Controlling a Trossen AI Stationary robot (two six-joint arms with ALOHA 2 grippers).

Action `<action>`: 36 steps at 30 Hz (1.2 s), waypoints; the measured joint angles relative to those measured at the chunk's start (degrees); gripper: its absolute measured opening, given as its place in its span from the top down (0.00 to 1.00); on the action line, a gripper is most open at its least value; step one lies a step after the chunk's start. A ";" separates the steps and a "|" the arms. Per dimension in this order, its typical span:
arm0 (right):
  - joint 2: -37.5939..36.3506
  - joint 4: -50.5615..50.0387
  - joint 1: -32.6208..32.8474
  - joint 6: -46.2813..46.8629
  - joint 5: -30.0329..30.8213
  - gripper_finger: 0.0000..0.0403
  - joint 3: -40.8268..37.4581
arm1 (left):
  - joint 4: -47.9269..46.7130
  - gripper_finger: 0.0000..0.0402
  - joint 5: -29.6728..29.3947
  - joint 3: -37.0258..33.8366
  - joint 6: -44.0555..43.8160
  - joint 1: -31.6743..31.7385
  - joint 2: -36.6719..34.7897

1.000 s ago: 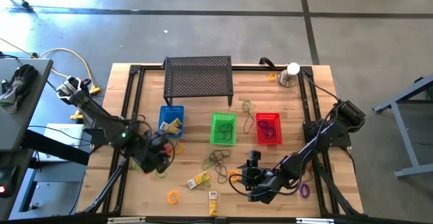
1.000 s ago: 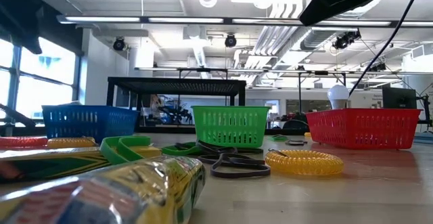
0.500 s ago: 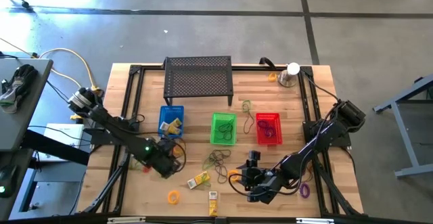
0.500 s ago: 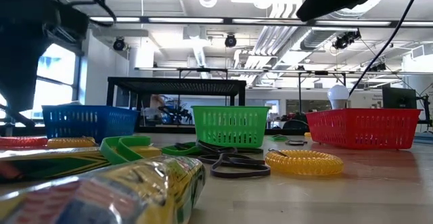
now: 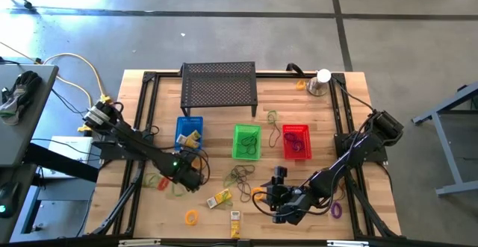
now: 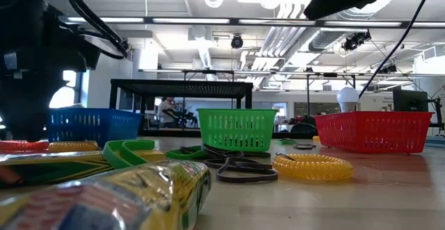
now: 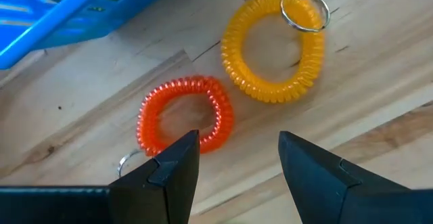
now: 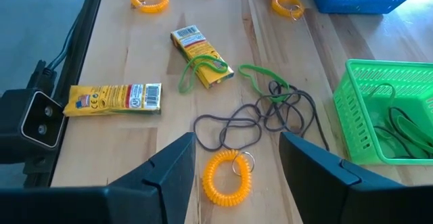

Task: Pick & Place Office Desk Supplies
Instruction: Put the orange spring keychain into the red bin

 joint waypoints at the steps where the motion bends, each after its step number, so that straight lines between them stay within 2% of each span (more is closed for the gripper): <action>1: 0.00 0.00 0.00 0.00 0.00 0.50 0.00 | 0.12 0.52 0.15 0.00 0.34 0.01 0.40; 8: 0.00 -0.01 0.00 0.00 -0.02 0.50 0.00 | 0.00 0.52 0.57 0.18 1.81 1.54 3.95; 13: 0.00 0.00 0.00 0.00 -0.02 0.50 0.00 | 0.54 0.53 3.75 0.20 5.34 3.99 5.17; 17: 0.00 -0.02 0.00 0.00 -0.03 0.50 0.00 | 1.27 0.63 4.32 0.17 6.09 4.80 5.26; 26: 0.00 -0.07 0.00 -0.39 -0.06 0.50 0.00 | 4.31 0.95 4.09 0.05 3.73 4.05 6.67; 30: 0.00 -0.47 0.00 -0.42 -1.14 0.50 0.00 | 4.76 0.98 1.49 0.48 2.96 1.46 5.95; 36: 0.00 -0.50 0.00 -0.74 -1.92 0.50 0.00 | 3.06 0.98 -3.10 4.67 -1.07 -3.79 1.48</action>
